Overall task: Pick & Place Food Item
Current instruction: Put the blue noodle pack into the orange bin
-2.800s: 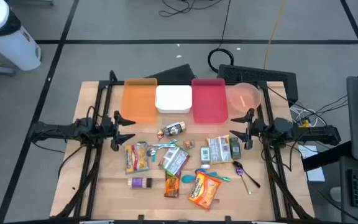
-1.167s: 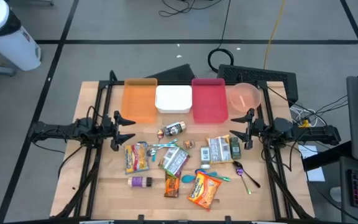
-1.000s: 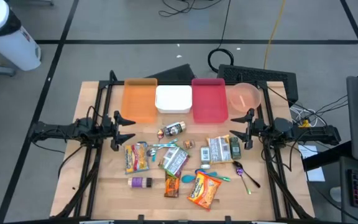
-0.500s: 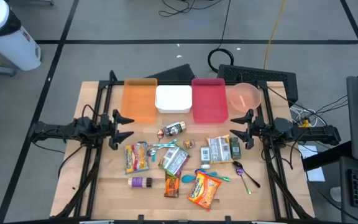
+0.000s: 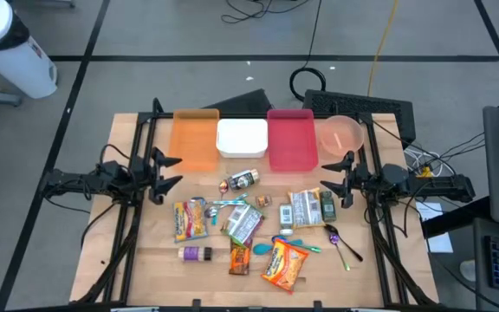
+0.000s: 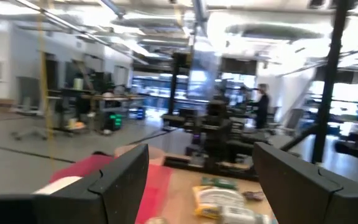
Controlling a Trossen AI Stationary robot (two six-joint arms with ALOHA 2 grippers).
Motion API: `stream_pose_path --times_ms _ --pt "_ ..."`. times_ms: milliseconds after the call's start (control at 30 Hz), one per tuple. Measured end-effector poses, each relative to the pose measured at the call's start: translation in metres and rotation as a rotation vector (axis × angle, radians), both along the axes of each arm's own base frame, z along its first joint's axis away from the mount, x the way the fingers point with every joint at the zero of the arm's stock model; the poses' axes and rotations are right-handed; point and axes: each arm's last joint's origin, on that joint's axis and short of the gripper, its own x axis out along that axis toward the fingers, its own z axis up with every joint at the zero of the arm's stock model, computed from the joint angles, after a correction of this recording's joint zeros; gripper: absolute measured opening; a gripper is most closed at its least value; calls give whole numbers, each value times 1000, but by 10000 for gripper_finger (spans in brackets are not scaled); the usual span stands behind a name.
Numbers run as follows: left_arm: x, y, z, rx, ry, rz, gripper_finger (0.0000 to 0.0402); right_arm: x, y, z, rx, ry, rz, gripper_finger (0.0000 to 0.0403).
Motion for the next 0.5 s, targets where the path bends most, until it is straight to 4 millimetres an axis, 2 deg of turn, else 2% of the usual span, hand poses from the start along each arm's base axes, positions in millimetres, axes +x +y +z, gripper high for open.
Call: stream_pose_path --times_ms 133,500 --pt "0 2 -1 13 14 61 296 0 0 4 53 -47 8 242" --pt "-1 2 1 31 6 78 296 1 0 9 253 -124 39 242"
